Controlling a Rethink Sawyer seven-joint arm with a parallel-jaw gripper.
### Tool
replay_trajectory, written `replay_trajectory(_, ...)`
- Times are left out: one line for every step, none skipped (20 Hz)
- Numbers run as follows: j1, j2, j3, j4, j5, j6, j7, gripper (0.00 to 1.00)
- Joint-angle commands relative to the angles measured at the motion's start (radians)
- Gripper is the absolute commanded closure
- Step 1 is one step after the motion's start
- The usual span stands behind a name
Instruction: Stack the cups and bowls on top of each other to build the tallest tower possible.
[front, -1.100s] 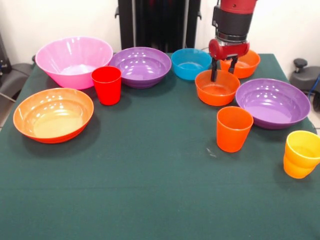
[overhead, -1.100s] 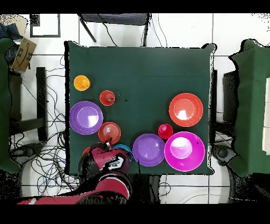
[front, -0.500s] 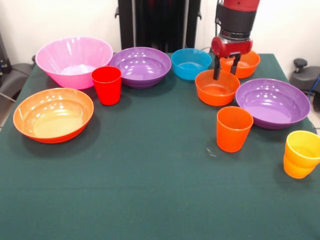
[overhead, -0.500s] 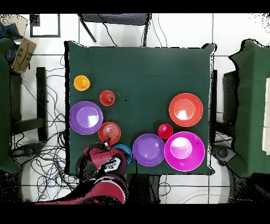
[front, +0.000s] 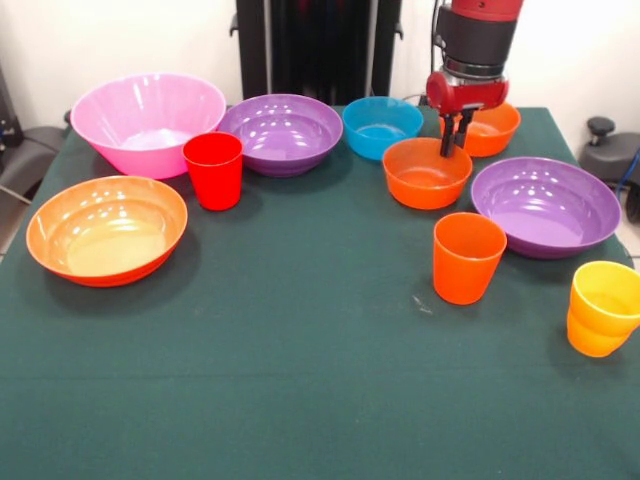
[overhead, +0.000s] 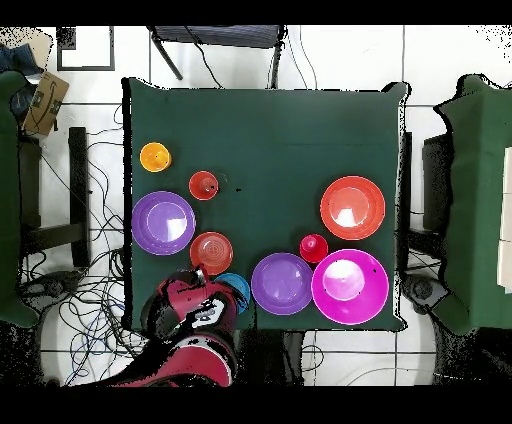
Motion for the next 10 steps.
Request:
replay_trajectory(-0.023,-0.011,0.084,-0.068,0.048,0.089,0.16,1.0)
replay_trajectory(-0.025,-0.03,0.08,-0.068,0.05,0.108,0.159,1.0)
replay_trajectory(-0.034,-0.047,0.081,-0.071,0.05,0.127,0.154,1.0)
replay_trajectory(-0.045,-0.058,0.085,-0.081,0.049,0.148,0.147,1.0)
replay_trajectory(-0.057,-0.07,0.088,-0.091,0.048,0.168,0.139,1.0)
replay_trajectory(-0.073,-0.076,0.095,-0.105,0.046,0.186,0.129,1.0)
replay_trajectory(-0.087,-0.083,0.1,-0.121,0.044,0.207,0.116,1.0)
replay_trajectory(-0.101,-0.089,0.105,-0.137,0.041,0.228,0.104,1.0)
replay_trajectory(-0.112,-0.094,0.111,-0.151,0.038,0.246,0.093,1.0)
replay_trajectory(-0.124,-0.098,0.117,-0.166,0.034,0.263,0.082,1.0)
